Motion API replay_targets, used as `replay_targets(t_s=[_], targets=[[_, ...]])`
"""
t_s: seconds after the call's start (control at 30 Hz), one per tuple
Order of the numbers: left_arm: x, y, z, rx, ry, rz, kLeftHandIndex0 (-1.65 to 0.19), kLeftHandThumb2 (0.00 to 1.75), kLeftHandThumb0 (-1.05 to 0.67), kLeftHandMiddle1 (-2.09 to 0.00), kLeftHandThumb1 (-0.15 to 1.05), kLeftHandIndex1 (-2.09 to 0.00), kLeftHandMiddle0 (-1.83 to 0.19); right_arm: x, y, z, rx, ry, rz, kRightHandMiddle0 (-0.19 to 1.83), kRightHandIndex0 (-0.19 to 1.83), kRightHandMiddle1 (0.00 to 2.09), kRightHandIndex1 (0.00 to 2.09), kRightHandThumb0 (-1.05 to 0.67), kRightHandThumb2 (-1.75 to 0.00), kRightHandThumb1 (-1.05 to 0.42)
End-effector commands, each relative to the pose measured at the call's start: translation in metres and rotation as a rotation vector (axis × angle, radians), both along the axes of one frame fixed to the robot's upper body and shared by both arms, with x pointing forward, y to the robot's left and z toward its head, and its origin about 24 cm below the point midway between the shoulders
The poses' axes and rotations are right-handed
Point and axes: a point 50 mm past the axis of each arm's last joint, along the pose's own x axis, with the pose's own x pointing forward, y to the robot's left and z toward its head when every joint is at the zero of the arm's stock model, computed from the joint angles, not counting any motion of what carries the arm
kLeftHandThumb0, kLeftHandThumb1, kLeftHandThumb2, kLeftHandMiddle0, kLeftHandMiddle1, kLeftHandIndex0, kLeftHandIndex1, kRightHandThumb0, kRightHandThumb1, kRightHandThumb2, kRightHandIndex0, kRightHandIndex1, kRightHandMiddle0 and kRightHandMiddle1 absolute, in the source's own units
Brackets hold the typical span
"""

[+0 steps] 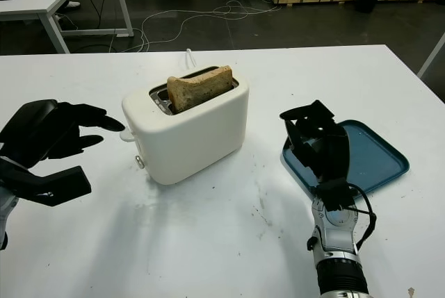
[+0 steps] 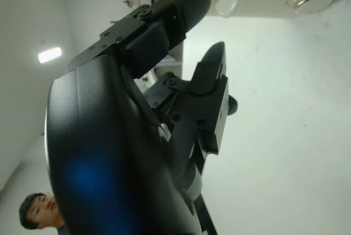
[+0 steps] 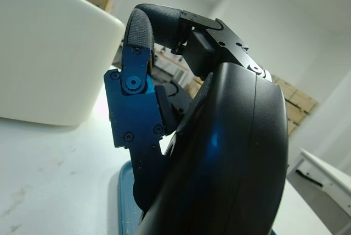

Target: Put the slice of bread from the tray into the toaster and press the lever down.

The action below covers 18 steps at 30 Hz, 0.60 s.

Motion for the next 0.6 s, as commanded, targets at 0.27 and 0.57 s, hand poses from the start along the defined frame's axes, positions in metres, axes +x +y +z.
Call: replay_targets(t_s=[0.27,0.57], targets=[[0.008,-0.004,-0.006,0.061,-0.033,0.008,-1.24,0.0,0.05,-1.43,0.92,-0.14,-1.15,-0.002,0.0,-0.001,0.027,-0.014,-0.007,0.63,0.95,1.73,1.75,-0.39,-0.26,-0.92],[0.013,-0.007,-0.006,0.083,-0.028,0.011,-1.18,0.13,0.09,-1.65,0.92,-0.08,-1.07,-0.004,0.0,-0.003,0.032,-0.005,-0.005,0.66,0.95,1.68,1.75,-0.4,-0.26,-0.92]])
